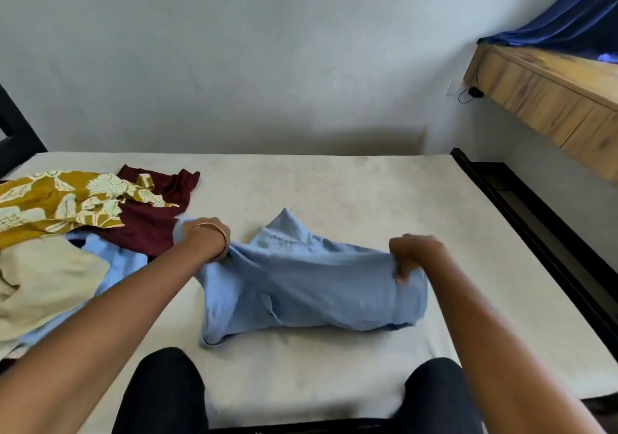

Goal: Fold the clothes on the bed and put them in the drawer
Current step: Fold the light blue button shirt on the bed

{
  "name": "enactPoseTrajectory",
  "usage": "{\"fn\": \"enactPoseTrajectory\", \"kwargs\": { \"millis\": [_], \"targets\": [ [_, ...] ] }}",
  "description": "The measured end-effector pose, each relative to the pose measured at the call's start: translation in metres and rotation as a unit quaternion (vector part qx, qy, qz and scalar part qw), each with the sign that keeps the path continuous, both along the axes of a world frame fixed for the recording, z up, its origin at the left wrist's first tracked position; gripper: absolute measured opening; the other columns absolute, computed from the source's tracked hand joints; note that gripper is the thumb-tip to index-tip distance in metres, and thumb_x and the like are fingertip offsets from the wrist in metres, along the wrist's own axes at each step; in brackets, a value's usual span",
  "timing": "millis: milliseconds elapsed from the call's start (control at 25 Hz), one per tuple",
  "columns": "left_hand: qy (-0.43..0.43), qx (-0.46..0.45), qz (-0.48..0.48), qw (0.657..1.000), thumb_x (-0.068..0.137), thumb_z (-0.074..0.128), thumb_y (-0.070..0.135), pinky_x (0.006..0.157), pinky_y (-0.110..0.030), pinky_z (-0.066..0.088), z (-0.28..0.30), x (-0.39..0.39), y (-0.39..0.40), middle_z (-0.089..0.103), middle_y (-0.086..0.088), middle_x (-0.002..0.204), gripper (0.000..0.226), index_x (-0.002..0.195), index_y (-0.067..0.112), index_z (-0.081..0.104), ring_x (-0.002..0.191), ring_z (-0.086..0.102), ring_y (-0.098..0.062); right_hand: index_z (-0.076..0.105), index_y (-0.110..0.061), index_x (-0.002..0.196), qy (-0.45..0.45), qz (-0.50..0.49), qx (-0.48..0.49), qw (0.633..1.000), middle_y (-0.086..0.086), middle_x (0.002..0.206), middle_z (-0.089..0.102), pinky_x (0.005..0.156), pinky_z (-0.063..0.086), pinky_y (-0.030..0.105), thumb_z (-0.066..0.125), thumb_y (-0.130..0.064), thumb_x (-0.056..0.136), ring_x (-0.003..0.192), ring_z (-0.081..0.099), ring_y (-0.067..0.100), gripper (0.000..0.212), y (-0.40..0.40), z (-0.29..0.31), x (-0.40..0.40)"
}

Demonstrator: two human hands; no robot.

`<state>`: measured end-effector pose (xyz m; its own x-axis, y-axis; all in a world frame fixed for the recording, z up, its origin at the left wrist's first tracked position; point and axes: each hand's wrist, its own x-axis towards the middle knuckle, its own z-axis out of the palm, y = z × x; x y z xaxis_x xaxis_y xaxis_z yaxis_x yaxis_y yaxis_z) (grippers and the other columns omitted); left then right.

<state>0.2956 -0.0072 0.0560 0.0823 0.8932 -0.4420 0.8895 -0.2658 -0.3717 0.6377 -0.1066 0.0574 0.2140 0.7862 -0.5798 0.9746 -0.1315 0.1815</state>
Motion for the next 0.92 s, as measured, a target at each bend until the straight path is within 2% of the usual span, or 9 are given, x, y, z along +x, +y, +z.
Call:
{"fn": "enactPoseTrajectory", "kwargs": {
  "millis": [120, 160, 320, 400, 440, 560, 680, 840, 920],
  "targets": [
    [-0.204, 0.088, 0.181, 0.958, 0.093, 0.043, 0.02, 0.095, -0.04, 0.044, 0.003, 0.02, 0.035, 0.054, -0.011, 0.137, 0.04, 0.13, 0.009, 0.056, 0.123, 0.052, -0.031, 0.056, -0.007, 0.12, 0.116, -0.226, 0.239, 0.937, 0.021, 0.125, 0.058, 0.079, 0.057, 0.046, 0.05, -0.013, 0.094, 0.103, 0.064, 0.041, 0.027, 0.033, -0.006, -0.007],
    [-0.308, 0.065, 0.248, 0.916, 0.094, 0.04, 0.02, 0.098, -0.041, 0.045, 0.008, 0.031, 0.052, 0.054, -0.015, 0.136, 0.04, 0.127, 0.005, 0.057, 0.122, 0.053, -0.032, 0.054, -0.003, 0.112, 0.272, -0.355, 0.29, 0.846, 0.024, 0.123, 0.057, 0.069, 0.06, 0.048, 0.049, -0.007, 0.094, 0.092, 0.066, 0.042, 0.02, 0.046, -0.002, -0.009],
    [-0.809, -0.009, 0.404, 0.427, 0.092, 0.042, 0.03, 0.096, -0.039, 0.048, 0.074, 0.085, 0.102, 0.059, -0.011, 0.122, 0.036, 0.113, 0.007, 0.06, 0.109, 0.054, -0.023, 0.057, -0.017, 0.116, 0.732, -0.416, 0.368, 0.394, 0.009, 0.113, 0.059, 0.093, 0.053, 0.037, 0.071, -0.029, 0.088, 0.099, 0.061, 0.025, 0.033, 0.116, 0.055, -0.01],
    [-0.905, 0.008, 0.305, 0.297, 0.096, 0.048, 0.032, 0.092, -0.036, 0.049, 0.121, 0.102, 0.109, 0.06, -0.009, 0.107, 0.024, 0.098, 0.01, 0.059, 0.105, 0.053, -0.022, 0.06, -0.019, 0.112, 0.806, -0.391, 0.41, 0.171, 0.011, 0.094, 0.057, 0.098, 0.051, 0.048, 0.047, -0.003, 0.098, 0.087, 0.057, 0.026, 0.025, 0.144, 0.106, -0.011],
    [-0.926, 0.016, 0.264, 0.27, 0.1, 0.046, 0.03, 0.098, -0.037, 0.047, 0.142, 0.104, 0.118, 0.06, -0.008, 0.108, 0.026, 0.103, 0.009, 0.059, 0.106, 0.054, -0.022, 0.062, -0.017, 0.107, 0.808, -0.368, 0.44, 0.136, 0.011, 0.087, 0.053, 0.098, 0.051, 0.048, 0.037, 0.004, 0.099, 0.079, 0.054, 0.023, 0.034, 0.149, 0.125, -0.009],
    [-0.954, 0.015, 0.148, 0.259, 0.093, 0.047, 0.053, 0.109, -0.043, 0.04, 0.175, 0.085, 0.151, 0.06, -0.009, 0.128, 0.062, 0.137, 0.01, 0.049, 0.122, 0.055, -0.024, 0.066, -0.017, 0.102, 0.807, -0.29, 0.485, 0.171, 0.011, 0.093, 0.056, 0.096, 0.053, 0.049, 0.039, 0.005, 0.097, 0.085, 0.057, 0.024, 0.035, 0.147, 0.152, -0.01],
    [-0.892, 0.171, 0.177, 0.379, 0.078, 0.038, 0.077, 0.108, -0.037, 0.042, 0.166, 0.057, 0.152, 0.053, 0.011, 0.139, 0.078, 0.141, 0.031, 0.046, 0.127, 0.051, -0.007, 0.067, -0.02, 0.101, 0.803, -0.242, 0.488, 0.242, 0.011, 0.114, 0.058, 0.092, 0.056, 0.048, 0.044, 0.002, 0.096, 0.1, 0.061, 0.027, 0.031, 0.127, 0.137, -0.011],
    [-0.739, 0.398, 0.082, 0.537, 0.09, 0.042, 0.023, 0.097, -0.034, 0.044, 0.085, 0.018, 0.078, 0.058, -0.016, 0.132, 0.044, 0.129, 0.013, 0.06, 0.121, 0.055, -0.029, 0.069, -0.029, 0.091, 0.633, -0.225, 0.544, 0.502, 0.011, 0.111, 0.061, 0.075, 0.056, 0.038, 0.039, 0.009, 0.091, 0.095, 0.059, 0.026, 0.048, 0.081, 0.052, -0.005],
    [-0.61, 0.368, 0.009, 0.701, 0.074, 0.044, 0.012, 0.087, -0.04, 0.048, 0.023, -0.018, 0.042, 0.067, -0.026, 0.11, 0.049, 0.115, 0.003, 0.068, 0.101, 0.064, -0.041, 0.069, -0.026, 0.101, 0.466, -0.157, 0.524, 0.696, 0.015, 0.123, 0.059, 0.089, 0.047, 0.028, 0.041, 0.016, 0.089, 0.115, 0.056, 0.031, 0.052, 0.046, -0.018, 0.011]
  ]
}}
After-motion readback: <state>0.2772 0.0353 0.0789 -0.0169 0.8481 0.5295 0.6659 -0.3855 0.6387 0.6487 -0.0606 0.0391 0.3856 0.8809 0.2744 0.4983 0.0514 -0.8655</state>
